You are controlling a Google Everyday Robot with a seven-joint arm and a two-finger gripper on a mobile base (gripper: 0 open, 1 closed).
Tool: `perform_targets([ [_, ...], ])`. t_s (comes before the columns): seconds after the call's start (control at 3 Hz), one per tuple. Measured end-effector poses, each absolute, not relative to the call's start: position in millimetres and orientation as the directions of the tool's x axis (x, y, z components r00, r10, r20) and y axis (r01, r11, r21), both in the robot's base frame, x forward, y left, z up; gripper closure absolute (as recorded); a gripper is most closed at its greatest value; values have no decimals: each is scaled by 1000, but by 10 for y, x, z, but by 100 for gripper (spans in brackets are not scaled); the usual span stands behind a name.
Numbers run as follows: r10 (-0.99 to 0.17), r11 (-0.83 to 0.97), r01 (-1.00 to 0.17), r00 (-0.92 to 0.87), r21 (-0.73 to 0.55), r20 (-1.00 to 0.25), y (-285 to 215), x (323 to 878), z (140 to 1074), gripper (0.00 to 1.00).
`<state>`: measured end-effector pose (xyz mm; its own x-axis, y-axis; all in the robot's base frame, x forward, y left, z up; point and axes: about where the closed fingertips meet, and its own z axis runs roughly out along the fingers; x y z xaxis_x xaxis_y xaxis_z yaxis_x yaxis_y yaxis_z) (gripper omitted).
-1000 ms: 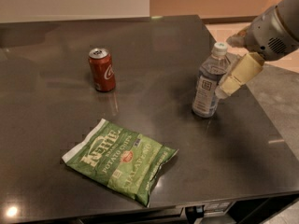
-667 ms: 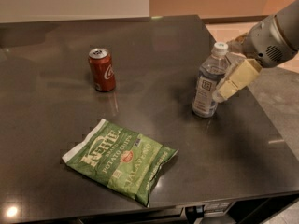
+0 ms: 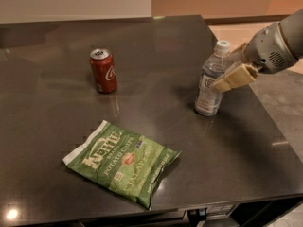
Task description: Knock blue plastic bottle over
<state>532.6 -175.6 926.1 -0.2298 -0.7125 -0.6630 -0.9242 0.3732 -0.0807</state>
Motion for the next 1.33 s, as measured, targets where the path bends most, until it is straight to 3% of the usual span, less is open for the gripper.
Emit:
perform_targets([
  [0.67,-756,327,-942,-211,-78,-620,-1658,5394,9507,87],
  [1.0,-862,245,-966,-179,-81,-475,-1489,5480,9541,100],
  [1.33,-943,173,-984,-151,-49,-296,-1378,5634,9349,100],
])
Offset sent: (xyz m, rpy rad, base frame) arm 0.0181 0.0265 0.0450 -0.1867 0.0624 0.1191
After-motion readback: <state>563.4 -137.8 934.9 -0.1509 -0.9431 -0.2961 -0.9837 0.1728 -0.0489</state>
